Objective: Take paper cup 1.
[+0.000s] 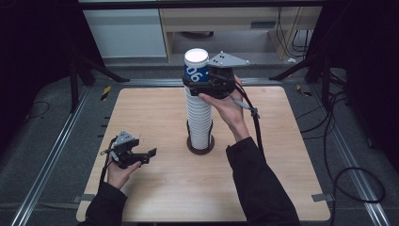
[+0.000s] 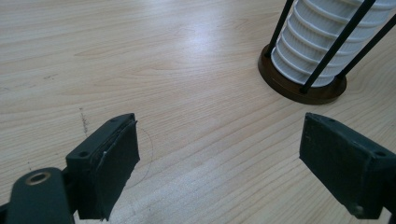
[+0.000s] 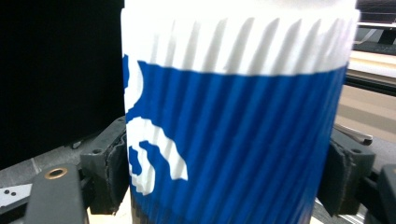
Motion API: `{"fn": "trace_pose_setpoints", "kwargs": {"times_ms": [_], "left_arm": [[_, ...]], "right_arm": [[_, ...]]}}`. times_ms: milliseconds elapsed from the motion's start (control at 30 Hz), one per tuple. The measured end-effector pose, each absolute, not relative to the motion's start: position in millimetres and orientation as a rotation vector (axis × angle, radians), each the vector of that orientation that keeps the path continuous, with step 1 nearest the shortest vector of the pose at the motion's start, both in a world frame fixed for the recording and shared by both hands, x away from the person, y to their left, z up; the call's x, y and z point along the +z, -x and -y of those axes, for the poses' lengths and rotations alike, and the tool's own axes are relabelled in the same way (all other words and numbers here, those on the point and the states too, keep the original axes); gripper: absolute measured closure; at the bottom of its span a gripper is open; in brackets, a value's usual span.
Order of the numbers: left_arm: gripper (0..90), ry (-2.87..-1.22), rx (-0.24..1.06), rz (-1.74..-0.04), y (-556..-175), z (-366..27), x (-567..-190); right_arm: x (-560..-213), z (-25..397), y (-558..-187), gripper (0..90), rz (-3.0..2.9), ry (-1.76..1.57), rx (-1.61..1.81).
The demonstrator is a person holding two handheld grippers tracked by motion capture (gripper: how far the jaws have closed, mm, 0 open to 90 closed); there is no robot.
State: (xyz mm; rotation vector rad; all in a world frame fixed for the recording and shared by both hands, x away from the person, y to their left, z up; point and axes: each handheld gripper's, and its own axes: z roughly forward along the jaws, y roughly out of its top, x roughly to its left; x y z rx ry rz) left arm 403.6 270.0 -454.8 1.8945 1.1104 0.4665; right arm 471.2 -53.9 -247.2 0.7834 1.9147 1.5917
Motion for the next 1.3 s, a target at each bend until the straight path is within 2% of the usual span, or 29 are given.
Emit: {"fn": "trace_pose_setpoints", "kwargs": {"times_ms": [500,1300], "left_arm": [[11.5,-1.893,0.463,-1.113,-403.9,-270.4,-455.0],[11.4,-1.892,0.459,-1.111,-403.9,-271.1,-454.7]], "right_arm": [[-239.3,56.2,-470.1,20.5,-1.877,-0.772,1.628],[-194.6,61.1,-467.2,21.4,-1.823,-0.744,1.655]]}}
